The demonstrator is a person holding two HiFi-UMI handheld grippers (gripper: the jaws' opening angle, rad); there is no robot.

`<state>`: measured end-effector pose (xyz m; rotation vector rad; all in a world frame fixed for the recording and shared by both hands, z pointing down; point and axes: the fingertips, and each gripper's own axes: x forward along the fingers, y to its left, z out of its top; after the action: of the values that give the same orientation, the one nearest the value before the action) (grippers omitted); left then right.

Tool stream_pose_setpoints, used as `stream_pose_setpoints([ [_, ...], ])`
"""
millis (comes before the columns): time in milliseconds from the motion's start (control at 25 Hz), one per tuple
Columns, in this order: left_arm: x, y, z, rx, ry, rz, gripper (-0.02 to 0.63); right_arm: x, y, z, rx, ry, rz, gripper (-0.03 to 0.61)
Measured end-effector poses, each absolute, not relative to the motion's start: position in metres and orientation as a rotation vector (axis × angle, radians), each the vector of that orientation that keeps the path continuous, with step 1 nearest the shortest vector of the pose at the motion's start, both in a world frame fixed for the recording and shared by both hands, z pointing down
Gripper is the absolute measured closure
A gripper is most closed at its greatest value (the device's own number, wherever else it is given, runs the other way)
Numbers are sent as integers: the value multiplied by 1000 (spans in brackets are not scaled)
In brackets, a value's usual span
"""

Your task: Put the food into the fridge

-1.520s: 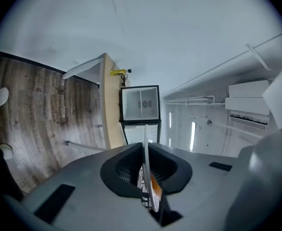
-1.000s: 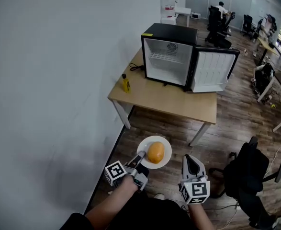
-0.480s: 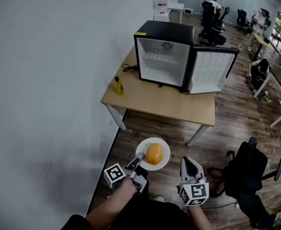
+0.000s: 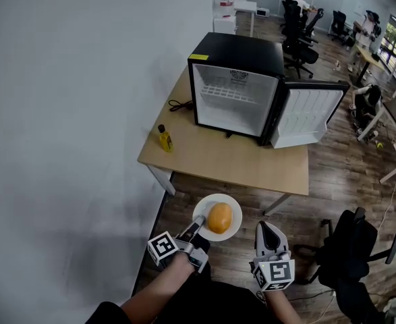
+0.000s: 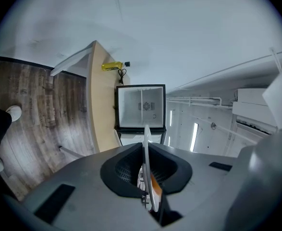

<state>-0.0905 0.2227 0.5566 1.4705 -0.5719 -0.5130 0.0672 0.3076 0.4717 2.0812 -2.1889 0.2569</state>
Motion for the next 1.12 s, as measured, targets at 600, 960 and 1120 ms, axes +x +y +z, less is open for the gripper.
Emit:
stream_pose_setpoints([
  [600, -85, 95, 557, 1492, -501, -374, 584, 67, 181, 471, 2192, -2050, 245, 518],
  [960, -80, 49, 570, 1492, -459, -331, 584, 56, 135, 493, 2188, -2005, 322, 518],
  [1120, -78, 25, 579, 1491, -494, -318, 584, 65, 113, 500, 2185, -2010, 323, 518],
])
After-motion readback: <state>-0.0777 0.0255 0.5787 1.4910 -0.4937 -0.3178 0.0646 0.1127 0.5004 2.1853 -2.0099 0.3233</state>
